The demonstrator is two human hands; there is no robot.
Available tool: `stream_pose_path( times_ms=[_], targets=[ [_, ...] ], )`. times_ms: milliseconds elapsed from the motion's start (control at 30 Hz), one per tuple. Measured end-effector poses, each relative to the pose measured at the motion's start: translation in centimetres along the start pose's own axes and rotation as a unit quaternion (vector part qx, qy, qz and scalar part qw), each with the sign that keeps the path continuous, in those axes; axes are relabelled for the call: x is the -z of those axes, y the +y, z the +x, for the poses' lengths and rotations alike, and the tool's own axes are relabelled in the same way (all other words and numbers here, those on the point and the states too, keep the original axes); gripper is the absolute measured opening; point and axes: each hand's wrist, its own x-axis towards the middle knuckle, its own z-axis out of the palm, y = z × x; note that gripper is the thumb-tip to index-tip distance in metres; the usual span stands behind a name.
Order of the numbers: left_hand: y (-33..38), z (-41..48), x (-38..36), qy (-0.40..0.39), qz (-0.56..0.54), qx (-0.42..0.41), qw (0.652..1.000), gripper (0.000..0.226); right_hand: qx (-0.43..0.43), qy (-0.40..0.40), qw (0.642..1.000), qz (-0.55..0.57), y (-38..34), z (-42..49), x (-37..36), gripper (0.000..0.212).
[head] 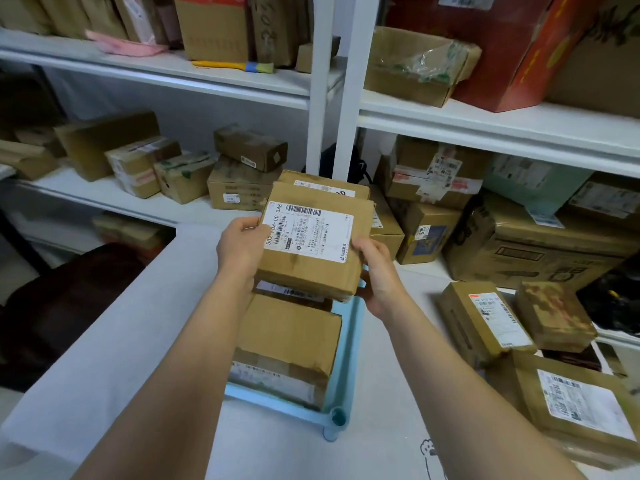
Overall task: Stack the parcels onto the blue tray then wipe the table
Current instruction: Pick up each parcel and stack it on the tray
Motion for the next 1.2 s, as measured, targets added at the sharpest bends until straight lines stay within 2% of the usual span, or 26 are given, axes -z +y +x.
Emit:
stream_pose_path(
  times_ms=[133,267,333,433,633,900,967,1033,1100,1200],
  targets=[
    [-0.2,0.7,0.5,-0.009,-0.001,0.007,1.000,0.023,-0.007,0.010,1.000,0.005,0.4,0.1,-0.1,0.018],
    [-0.6,1.0,0.8,-0.020,0.008,0.018,1.000,0.018,-0.044,0.016,0.999,-0.008,0.8,0.1,-0.5,0.031],
    [-0.7,1.3,0.8,-0.021,0.012,0.026,0.999,0.017,-0.058,0.015,0.998,-0.012,0.8,0.2,-0.7,0.023],
    [-1.2,1.9,0.8,-0.029,0.024,0.038,0.999,0.019,-0.074,0.022,0.997,-0.012,1.0,0.5,-0.8,0.021],
    [-3.2,2.6,0.8,-0.052,0.061,0.078,0.994,0.030,-0.119,0.039,0.991,-0.037,2.6,1.7,-1.0,0.036],
    [-3.9,3.1,0.3,-0.028,0.134,0.066,0.988,0.033,-0.148,0.067,0.983,-0.085,3.8,2.2,-0.5,0.039],
    [-3.4,2.6,-0.2,0.009,0.178,0.026,0.984,0.033,-0.151,0.080,0.981,-0.095,3.8,2.2,-0.1,0.051],
    [-2.5,1.7,-1.2,0.055,0.224,-0.051,0.972,0.026,-0.144,0.101,0.980,-0.095,3.6,2.2,0.5,0.055],
    [-1.2,0.2,-2.9,0.064,0.237,-0.133,0.960,0.015,-0.127,0.126,0.980,-0.085,3.5,2.1,1.7,0.050],
    [0.4,-2.7,-6.0,0.033,0.216,-0.222,0.950,0.008,-0.082,0.160,0.980,-0.080,3.4,1.9,3.8,0.031]
  ],
)
